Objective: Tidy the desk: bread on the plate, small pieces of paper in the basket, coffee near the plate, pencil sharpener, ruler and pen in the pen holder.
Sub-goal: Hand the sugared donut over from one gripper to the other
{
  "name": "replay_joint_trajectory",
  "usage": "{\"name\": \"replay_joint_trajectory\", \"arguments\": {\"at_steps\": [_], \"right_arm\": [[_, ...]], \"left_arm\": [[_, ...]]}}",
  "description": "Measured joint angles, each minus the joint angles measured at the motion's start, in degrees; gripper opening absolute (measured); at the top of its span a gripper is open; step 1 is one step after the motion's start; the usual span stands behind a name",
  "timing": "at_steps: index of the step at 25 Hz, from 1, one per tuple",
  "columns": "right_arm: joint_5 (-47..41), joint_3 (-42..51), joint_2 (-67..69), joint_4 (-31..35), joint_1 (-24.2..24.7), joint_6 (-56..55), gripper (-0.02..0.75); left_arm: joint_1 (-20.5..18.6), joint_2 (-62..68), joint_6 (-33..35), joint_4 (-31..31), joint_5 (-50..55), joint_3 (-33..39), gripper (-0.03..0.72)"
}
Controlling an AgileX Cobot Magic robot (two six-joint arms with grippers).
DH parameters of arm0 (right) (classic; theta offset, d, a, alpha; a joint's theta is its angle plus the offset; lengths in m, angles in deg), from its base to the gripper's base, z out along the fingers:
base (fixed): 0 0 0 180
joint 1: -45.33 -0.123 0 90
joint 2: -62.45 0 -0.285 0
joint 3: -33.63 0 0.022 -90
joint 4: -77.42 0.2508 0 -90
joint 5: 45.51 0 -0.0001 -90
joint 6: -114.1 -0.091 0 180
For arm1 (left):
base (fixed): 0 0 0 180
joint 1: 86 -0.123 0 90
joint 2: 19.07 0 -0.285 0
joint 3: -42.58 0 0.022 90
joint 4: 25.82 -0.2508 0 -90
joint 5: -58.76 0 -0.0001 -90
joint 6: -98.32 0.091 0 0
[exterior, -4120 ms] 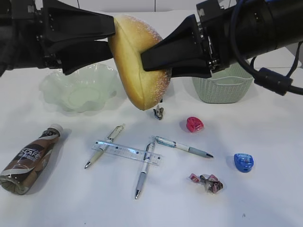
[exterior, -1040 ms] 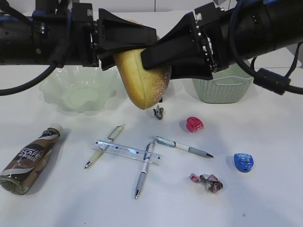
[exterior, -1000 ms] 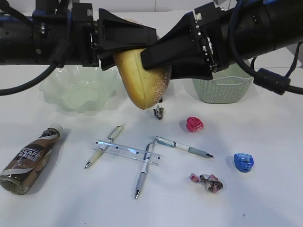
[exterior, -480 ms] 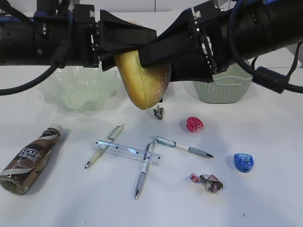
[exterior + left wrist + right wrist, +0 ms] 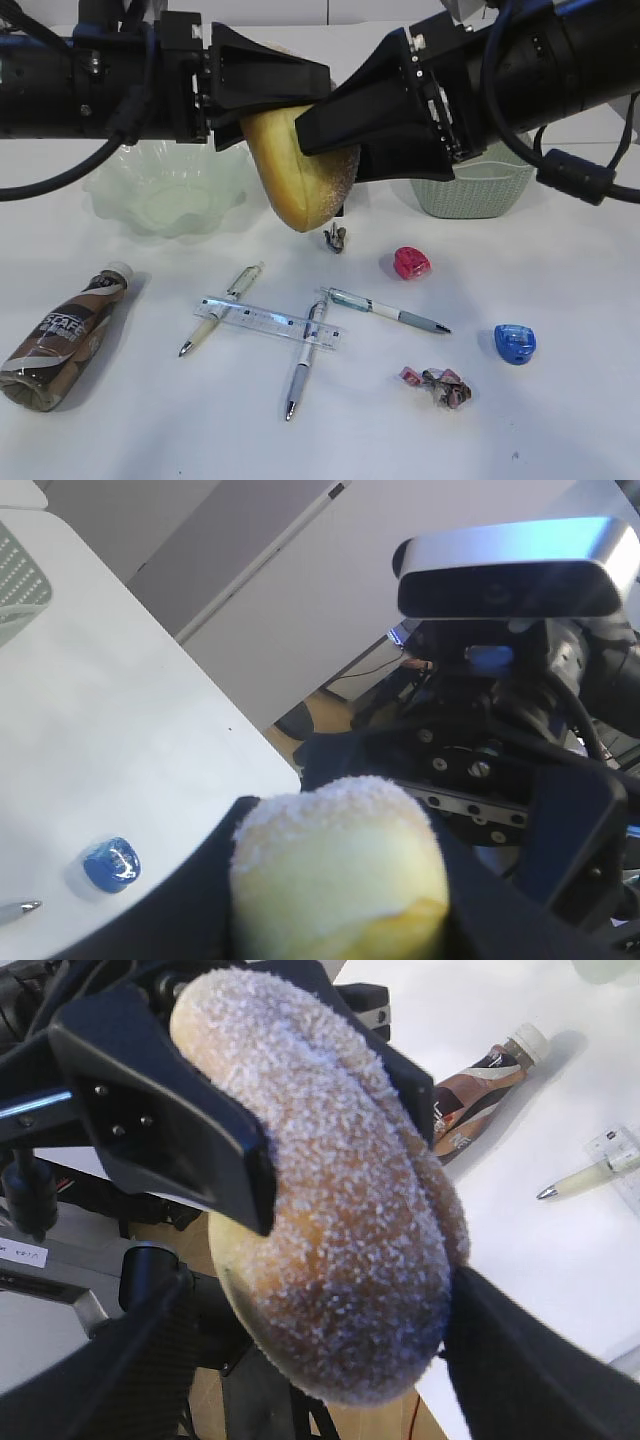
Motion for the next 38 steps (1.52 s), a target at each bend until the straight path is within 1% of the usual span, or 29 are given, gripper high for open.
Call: {"name": "replay_joint_trajectory", "arguments": {"at_steps": [10,22,29,33,35,38], "right_arm": [[-0.4,-0.11,0.0,-1.09,0.0,-0.21,0.589],[-0.91,-1.67,-2.07,-5.49,0.0,-2.07,0.589],[-1.45,-1.67,-2.35,-6.68,0.0,-2.78,0.589],[-1.45,-1.67,-2.35,-6.87,0.0,-2.81,0.589],[-1.45,-1.67,-2.35,-8.42,0.0,-2.9,0.589],[-1.53,-1.67,-2.35,-12.57,0.0,-3.02,0.589]], "left_arm": [[0.0,0.0,-0.36,0.0,0.0,0.0,0.274],[0.0,0.0,-0.96,-0.31,-0.02,-0.4,0.274],[-2.01,0.22,-2.0,-0.89,0.01,-0.4,0.274],[-2.15,0.22,-2.35,-1.03,0.52,-0.4,0.274],[-2.15,0.22,-2.4,-1.03,0.75,-0.4,0.274],[-2.54,0.22,-2.4,-1.44,0.86,-0.4,0.274]]}}
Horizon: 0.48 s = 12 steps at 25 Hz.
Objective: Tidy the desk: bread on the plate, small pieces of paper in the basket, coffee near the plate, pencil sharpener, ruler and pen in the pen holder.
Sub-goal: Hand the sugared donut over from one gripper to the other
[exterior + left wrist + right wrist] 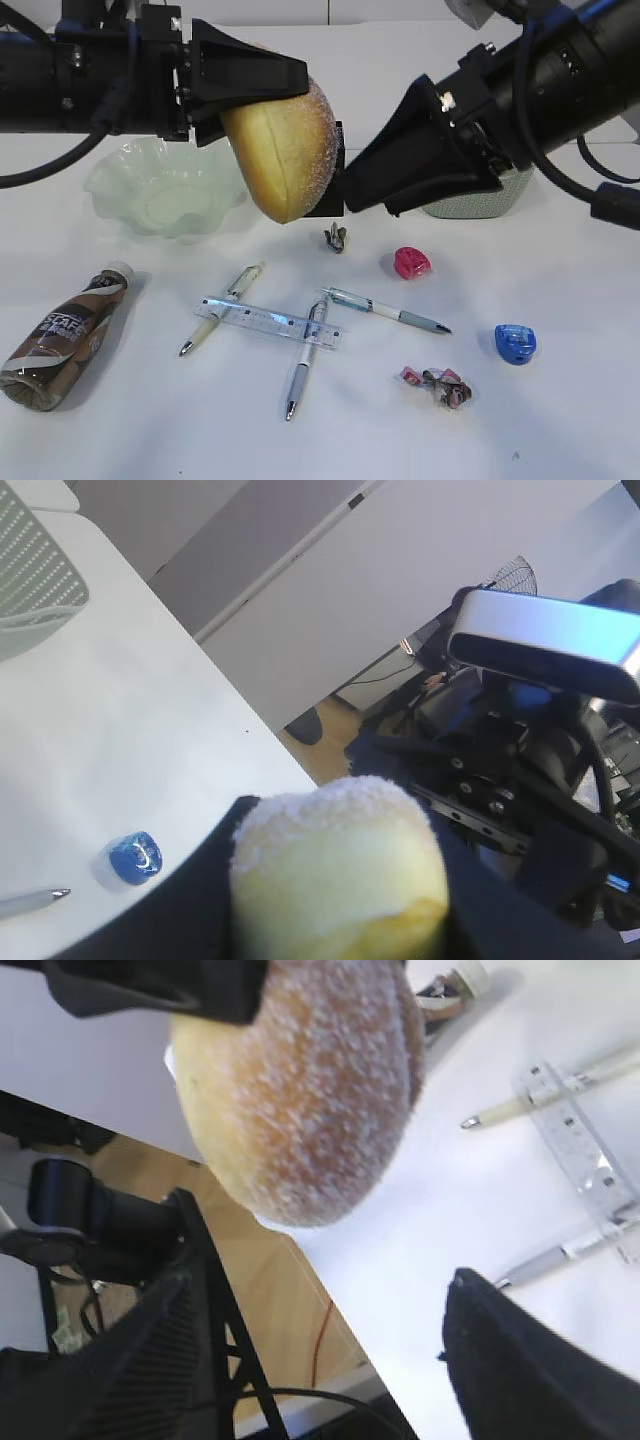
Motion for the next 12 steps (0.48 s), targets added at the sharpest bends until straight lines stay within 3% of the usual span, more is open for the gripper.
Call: {"name": "replay_joint_trajectory", "arguments": {"at_steps": [3,8,12], "right_arm": [[-0.25,0.0,0.0,-6.01,0.0,-1.28,0.589],[-0.44,0.0,0.0,-10.16,0.0,-2.5,0.589],[-0.15,0.0,0.0,-19.28,0.0,-6.3,0.589]], "left_arm": [[-0.66,0.0,-0.49,-0.71,0.22,0.0,0.274],[-1.73,0.0,-0.67,-2.06,0.35,0.0,0.274],[-2.8,0.0,-0.75,-3.0,-0.5,0.0,0.274]]}}
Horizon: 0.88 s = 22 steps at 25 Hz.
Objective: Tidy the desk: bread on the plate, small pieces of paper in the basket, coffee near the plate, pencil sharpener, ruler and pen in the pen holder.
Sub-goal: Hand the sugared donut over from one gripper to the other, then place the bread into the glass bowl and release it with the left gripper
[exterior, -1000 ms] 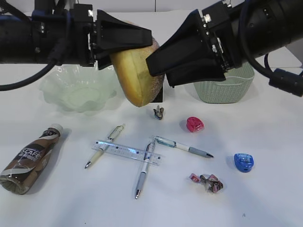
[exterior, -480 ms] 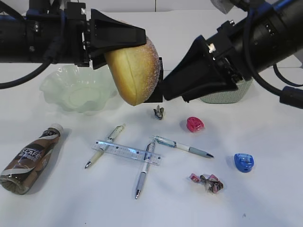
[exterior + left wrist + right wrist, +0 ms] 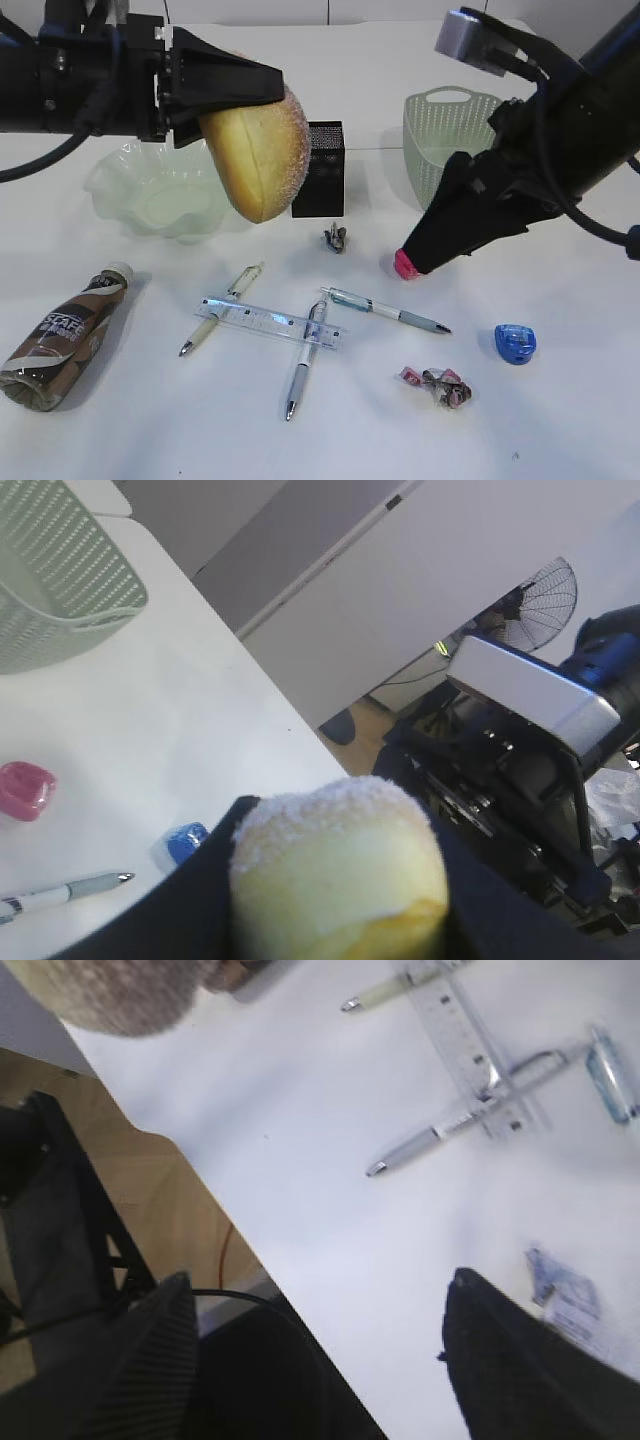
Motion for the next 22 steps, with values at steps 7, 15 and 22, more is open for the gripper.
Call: {"name": "replay_joint_trajectory", "arguments": {"at_steps": [7,15,22], "right_arm": [[3.57,0.0,0.0,-16.19,0.0,-8.25,0.589],[4.33,0.0,0.0,-23.06,0.0,-13.17,0.589],[4.36,0.0,0.0,-25.72,0.0,-15.56,0.589]], "left_arm": [[-1.48,0.0,0.0,-3.85,-3.4,0.0,0.274],[-1.94,0.0,-0.16,-13.47,-12.31,0.0,0.274],[-1.94,0.0,-6.4,-30.7,-20.26,-1.64,0.274]]}}
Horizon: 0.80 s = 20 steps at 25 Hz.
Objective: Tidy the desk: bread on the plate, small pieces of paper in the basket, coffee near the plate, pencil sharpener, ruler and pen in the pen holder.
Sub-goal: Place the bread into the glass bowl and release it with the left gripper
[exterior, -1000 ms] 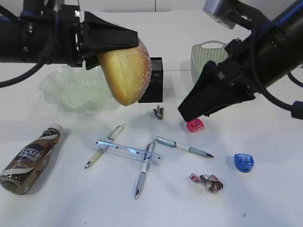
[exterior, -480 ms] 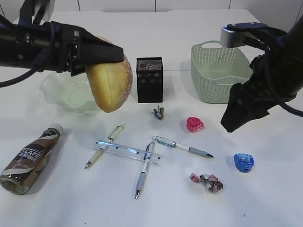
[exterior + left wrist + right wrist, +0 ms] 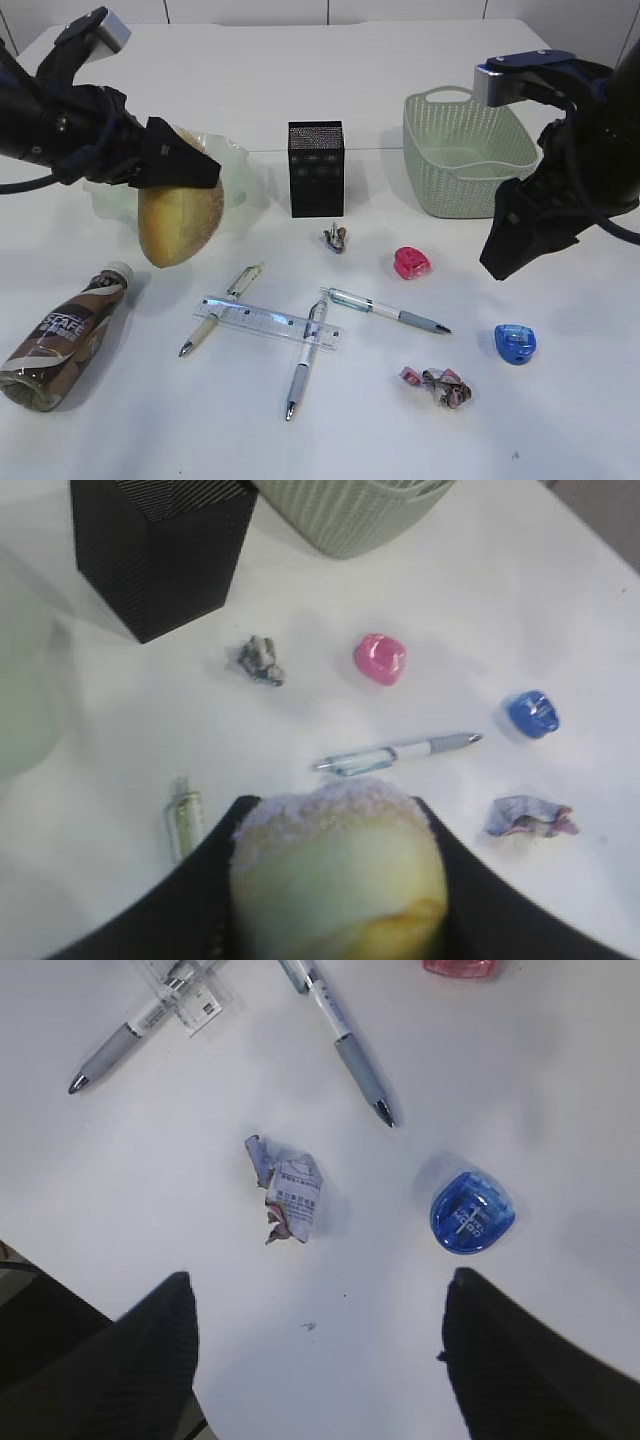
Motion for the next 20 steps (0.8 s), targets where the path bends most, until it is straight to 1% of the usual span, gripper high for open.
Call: {"name": "replay_joint_trajectory", "arguments": {"at_steps": [2,7,13,17,20], "right_arm": [[0.0,0.0,0.0,-0.3,0.0,-0.35,0.589],[0.0,0.0,0.0,-0.96,0.0,-0.83,0.588],[0.0,0.0,0.0,-1.02,0.0,-0.96,0.588],[0.33,0.0,0.0,-3.75,0.0,-3.59,0.588],[0.84,0.0,0.0,-6.54,0.0,-6.32,0.587]], "left_arm": [[0.0,0.0,-4.15,-6.85,-0.42,-1.96,0.274],[0.0,0.11,-18.18,-25.59,-0.29,-8.74,0.274],[0.0,0.44,-34.8,-44.77,0.42,-14.29,0.274],[0.0,1.72,-43.69,-54.69,0.79,-16.58,0.274],[0.0,3.41,-49.47,-60.03,1.18,-18.31,0.274]]}}
